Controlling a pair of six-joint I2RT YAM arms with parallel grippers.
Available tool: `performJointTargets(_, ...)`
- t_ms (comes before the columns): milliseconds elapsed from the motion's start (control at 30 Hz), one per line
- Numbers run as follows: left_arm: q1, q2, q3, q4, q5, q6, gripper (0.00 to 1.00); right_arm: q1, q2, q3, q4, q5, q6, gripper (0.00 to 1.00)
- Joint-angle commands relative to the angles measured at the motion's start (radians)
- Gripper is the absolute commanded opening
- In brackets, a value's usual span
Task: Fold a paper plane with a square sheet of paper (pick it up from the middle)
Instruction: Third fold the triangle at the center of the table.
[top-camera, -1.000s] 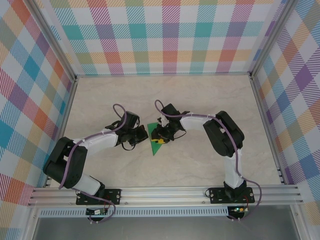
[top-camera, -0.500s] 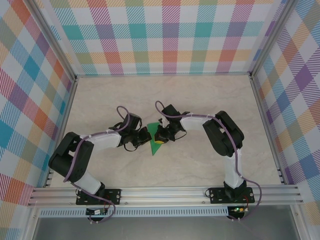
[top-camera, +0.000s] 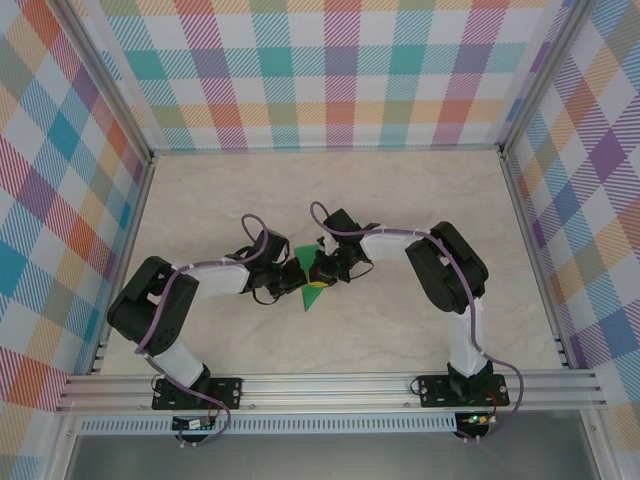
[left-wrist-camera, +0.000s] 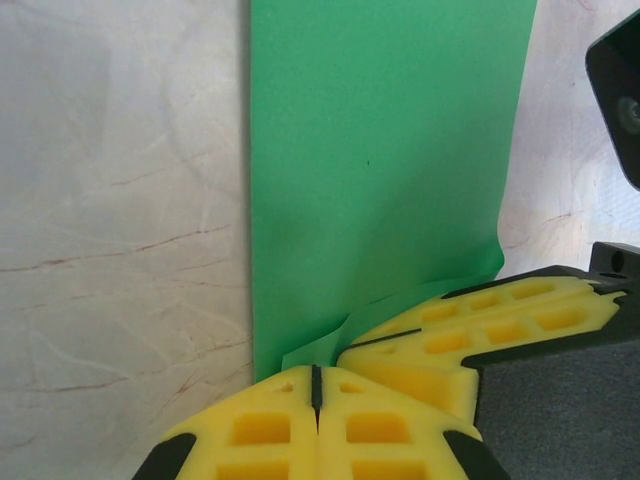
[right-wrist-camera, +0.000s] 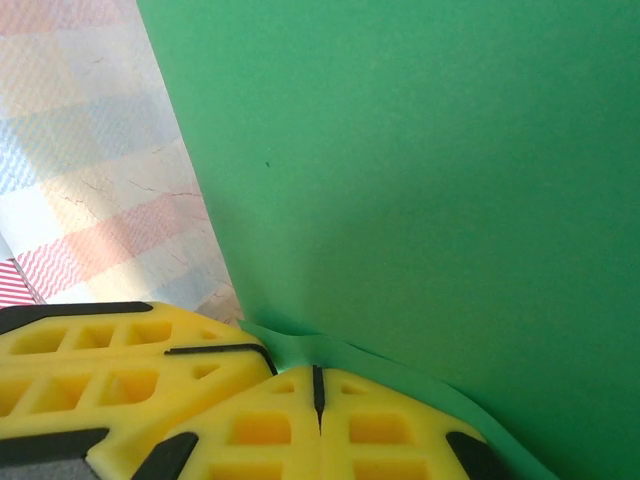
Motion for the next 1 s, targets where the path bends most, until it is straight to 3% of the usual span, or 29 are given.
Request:
performJointTargets(0,-0.012,0.007,0.025,-0.017,-0.012,0.019,0.0,0.006,0.055,-0.032,-0.049,0.054,-0.025,0.02)
performJointTargets(100,-0.018,-0.002,0.039,-0.049,-0.045,0.031,0.0,0.006,0.056,-0.034,-0.05,0.054,-0.026,0.02)
performJointTargets(300,-0.026,-0.066,0.049,-0.134,-0.225,0.049,0.0,0.006,0.056,-0.035,-0.05,0.056,-0.026,0.02)
performJointTargets(500,-0.036,-0.078,0.029,-0.039,-0.112,0.063,0.0,0.006,0.056,-0.035,-0.053,0.057,-0.027,0.02)
performJointTargets(967,-0.042,-0.002,0.034,-0.03,-0.075,0.049,0.0,0.006,0.057,-0.037,-0.05,0.053,-0.022,0.0)
